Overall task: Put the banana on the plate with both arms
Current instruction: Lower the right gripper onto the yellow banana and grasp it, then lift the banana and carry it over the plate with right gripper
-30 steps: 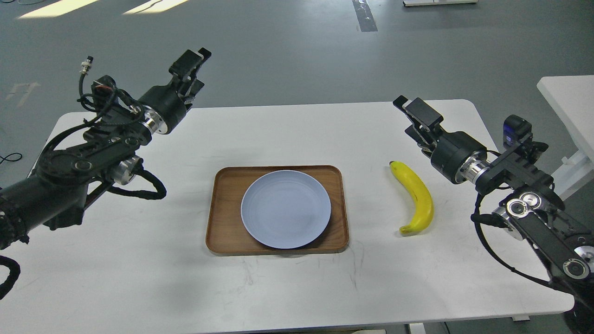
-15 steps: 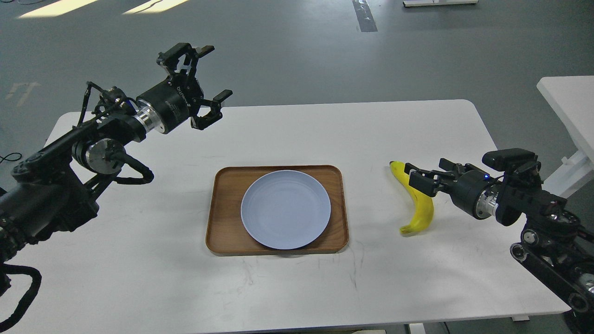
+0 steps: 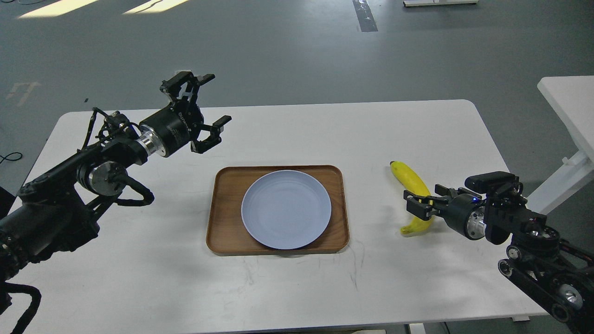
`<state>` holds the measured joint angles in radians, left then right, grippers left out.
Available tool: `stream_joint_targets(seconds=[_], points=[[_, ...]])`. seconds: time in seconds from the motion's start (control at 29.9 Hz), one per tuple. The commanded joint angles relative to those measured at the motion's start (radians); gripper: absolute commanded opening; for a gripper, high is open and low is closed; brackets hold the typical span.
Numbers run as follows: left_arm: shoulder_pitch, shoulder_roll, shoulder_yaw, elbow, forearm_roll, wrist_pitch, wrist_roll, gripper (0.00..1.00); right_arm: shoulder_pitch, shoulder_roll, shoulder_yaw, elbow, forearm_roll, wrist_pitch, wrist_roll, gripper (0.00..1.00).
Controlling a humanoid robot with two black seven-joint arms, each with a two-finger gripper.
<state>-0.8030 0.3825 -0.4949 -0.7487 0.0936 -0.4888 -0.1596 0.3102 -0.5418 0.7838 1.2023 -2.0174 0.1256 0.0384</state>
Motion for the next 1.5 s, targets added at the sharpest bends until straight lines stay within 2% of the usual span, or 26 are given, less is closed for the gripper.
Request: stream_joint_targets(seconds=[0.0,0.07,0.1,0.13,0.27,0.3,0.33,0.37,0.4,0.47,0.57,0.77,0.84,0.9,0.97,1.17,1.47], points=[[0.013,0.007,0.001,0.0,0.0,0.0,0.0,0.98,0.003,0.014,-0.003,-0.006,-0.007,0.0,-0.003,0.72],[0.025,0.015,0.001,0.0,0.0,0.0,0.0,0.98,0.007,0.014,-0.003,-0.007,-0.009,0.0,-0.011,0.64],[0.025,0.016,0.002,0.0,0.002,0.0,0.0,0.98,0.009,0.016,-0.001,-0.009,-0.017,0.0,-0.018,0.56],[0.027,0.018,0.001,0.0,0.003,0.0,0.0,0.98,0.01,0.016,-0.001,-0.01,-0.021,0.0,-0.023,0.52],[0.025,0.019,0.001,0.0,0.012,0.0,0.002,0.98,0.013,0.014,0.0,-0.009,-0.024,0.002,-0.026,0.46],[0.025,0.016,0.001,0.0,0.014,0.0,0.0,0.98,0.013,0.014,0.0,-0.007,-0.024,0.011,-0.026,0.4],[0.025,0.013,0.001,0.0,0.015,0.0,0.002,0.98,0.013,0.014,0.0,-0.007,-0.024,0.028,-0.026,0.27],[0.025,0.013,0.001,0.0,0.015,0.0,0.002,0.98,0.013,0.014,0.0,-0.007,-0.024,0.028,-0.026,0.27],[0.025,0.01,0.002,0.0,0.014,0.0,0.002,0.98,0.012,0.014,0.0,-0.007,-0.024,0.048,-0.029,0.1],[0.025,0.007,0.002,0.0,0.015,0.0,0.002,0.98,0.01,0.014,0.0,-0.006,-0.024,0.058,-0.043,0.0],[0.027,0.007,0.002,0.0,0.015,0.0,0.002,0.98,0.009,0.016,0.0,0.0,-0.024,0.06,-0.063,0.0],[0.027,0.01,0.002,0.0,0.015,0.0,0.0,0.98,0.067,0.04,0.02,0.065,-0.001,0.049,-0.06,0.0],[0.027,0.009,0.002,0.0,0.015,0.0,0.002,0.98,0.086,0.04,0.012,0.095,0.017,0.048,-0.049,0.0],[0.025,0.006,0.002,0.0,0.015,0.0,0.002,0.98,0.11,0.029,-0.003,0.149,0.04,0.051,-0.012,0.0],[0.025,0.004,0.002,-0.001,0.015,0.0,0.002,0.98,0.192,0.029,-0.096,0.195,0.039,0.055,0.061,0.0],[0.025,0.007,0.006,-0.001,0.017,0.0,0.011,0.98,0.388,0.037,-0.313,0.181,0.034,0.055,0.077,0.0],[0.027,0.021,0.004,-0.001,0.015,0.0,0.006,0.98,0.451,0.097,-0.408,0.117,0.031,0.058,0.103,0.0]])
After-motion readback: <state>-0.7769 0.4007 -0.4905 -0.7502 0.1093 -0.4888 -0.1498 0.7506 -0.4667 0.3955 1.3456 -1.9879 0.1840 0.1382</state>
